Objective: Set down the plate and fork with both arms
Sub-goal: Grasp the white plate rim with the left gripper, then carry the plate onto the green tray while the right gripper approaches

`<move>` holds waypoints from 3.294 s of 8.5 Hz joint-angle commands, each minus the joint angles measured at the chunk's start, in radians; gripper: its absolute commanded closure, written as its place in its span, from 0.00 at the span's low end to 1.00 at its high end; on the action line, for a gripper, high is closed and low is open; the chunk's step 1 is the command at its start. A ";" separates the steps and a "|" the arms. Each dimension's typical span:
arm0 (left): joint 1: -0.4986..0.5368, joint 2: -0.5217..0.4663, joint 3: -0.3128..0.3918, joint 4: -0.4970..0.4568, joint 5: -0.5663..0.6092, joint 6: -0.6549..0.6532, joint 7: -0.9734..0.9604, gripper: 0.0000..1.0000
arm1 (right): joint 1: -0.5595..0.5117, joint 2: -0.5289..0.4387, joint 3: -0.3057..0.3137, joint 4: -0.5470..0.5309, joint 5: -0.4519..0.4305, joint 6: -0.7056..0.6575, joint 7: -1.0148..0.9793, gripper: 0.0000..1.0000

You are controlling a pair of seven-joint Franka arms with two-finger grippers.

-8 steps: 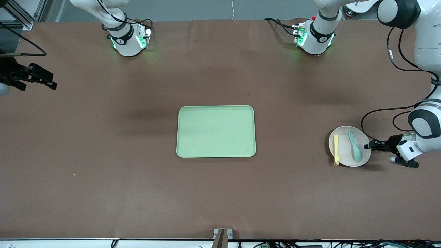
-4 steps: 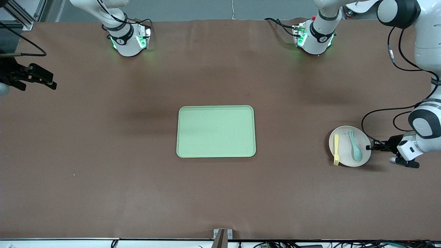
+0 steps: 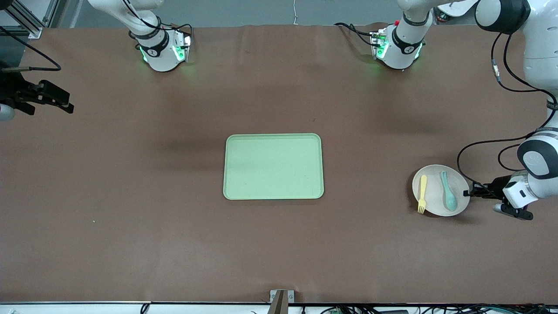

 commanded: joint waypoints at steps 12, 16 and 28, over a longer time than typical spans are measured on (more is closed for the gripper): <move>-0.457 -0.044 -0.252 -0.075 -0.068 0.176 -0.895 1.00 | 0.352 0.229 0.001 -0.041 0.124 0.262 0.304 0.01; -0.563 -0.092 -0.285 -0.353 -0.071 0.562 -0.961 1.00 | 0.525 0.341 -0.001 -0.123 0.117 0.543 0.495 0.01; -0.505 -0.233 -0.331 -0.444 -0.069 0.609 -0.959 0.19 | 0.719 0.680 -0.004 -0.107 0.106 1.087 0.619 0.21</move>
